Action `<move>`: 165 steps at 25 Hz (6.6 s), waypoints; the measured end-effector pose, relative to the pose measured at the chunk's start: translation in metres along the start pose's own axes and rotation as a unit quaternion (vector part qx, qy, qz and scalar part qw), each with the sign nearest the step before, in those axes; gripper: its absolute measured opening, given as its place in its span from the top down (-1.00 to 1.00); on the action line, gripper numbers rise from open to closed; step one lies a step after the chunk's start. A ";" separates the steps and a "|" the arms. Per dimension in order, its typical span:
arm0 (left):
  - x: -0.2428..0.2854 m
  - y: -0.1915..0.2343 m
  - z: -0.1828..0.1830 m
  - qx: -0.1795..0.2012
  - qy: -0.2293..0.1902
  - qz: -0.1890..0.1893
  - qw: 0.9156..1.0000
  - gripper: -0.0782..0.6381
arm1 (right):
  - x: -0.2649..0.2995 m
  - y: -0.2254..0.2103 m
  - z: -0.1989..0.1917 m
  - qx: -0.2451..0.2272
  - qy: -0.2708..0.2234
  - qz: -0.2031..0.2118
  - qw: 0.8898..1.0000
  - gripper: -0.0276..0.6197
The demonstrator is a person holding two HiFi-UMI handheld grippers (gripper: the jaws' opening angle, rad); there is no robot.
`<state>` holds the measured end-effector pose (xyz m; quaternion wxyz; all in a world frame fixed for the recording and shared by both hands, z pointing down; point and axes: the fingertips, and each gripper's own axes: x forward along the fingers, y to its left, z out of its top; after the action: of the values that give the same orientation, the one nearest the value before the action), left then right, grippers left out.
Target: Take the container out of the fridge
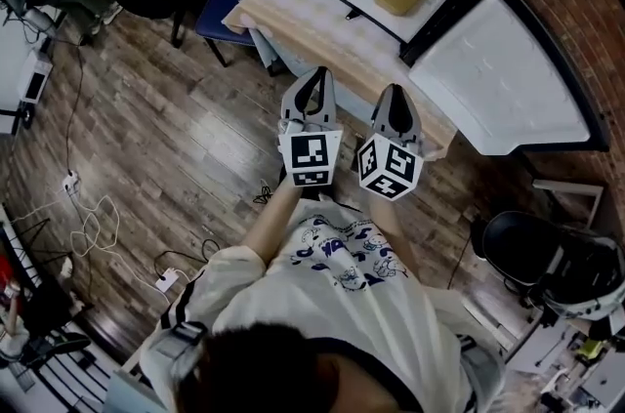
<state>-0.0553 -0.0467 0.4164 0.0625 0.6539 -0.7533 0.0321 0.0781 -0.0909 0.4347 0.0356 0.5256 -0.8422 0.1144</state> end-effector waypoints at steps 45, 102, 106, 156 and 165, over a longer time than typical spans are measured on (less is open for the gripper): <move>0.341 0.003 -0.054 -0.067 0.167 -0.162 0.970 0.73 | 0.244 -0.062 0.013 0.022 0.038 -0.139 0.989 0.76; 0.425 -0.046 -0.144 -0.078 0.306 -0.173 0.933 0.58 | 0.266 -0.081 -0.008 0.033 0.079 -0.149 0.985 0.76; 0.428 -0.045 -0.144 -0.072 0.300 -0.167 0.937 0.66 | 0.267 -0.080 -0.008 0.032 0.080 -0.147 0.985 0.76; 0.253 0.014 -0.098 -0.127 0.245 -0.095 0.957 0.69 | 0.153 -0.029 0.000 0.023 0.048 -0.079 0.995 0.76; 0.203 0.010 -0.105 -0.138 0.244 -0.077 0.957 0.69 | 0.114 -0.019 -0.003 0.014 0.047 -0.059 0.997 0.76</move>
<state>-0.0877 -0.2312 0.5483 0.3361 0.6675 -0.6593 0.0818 0.0442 -0.1983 0.4614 0.0749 0.5690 -0.8054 0.1482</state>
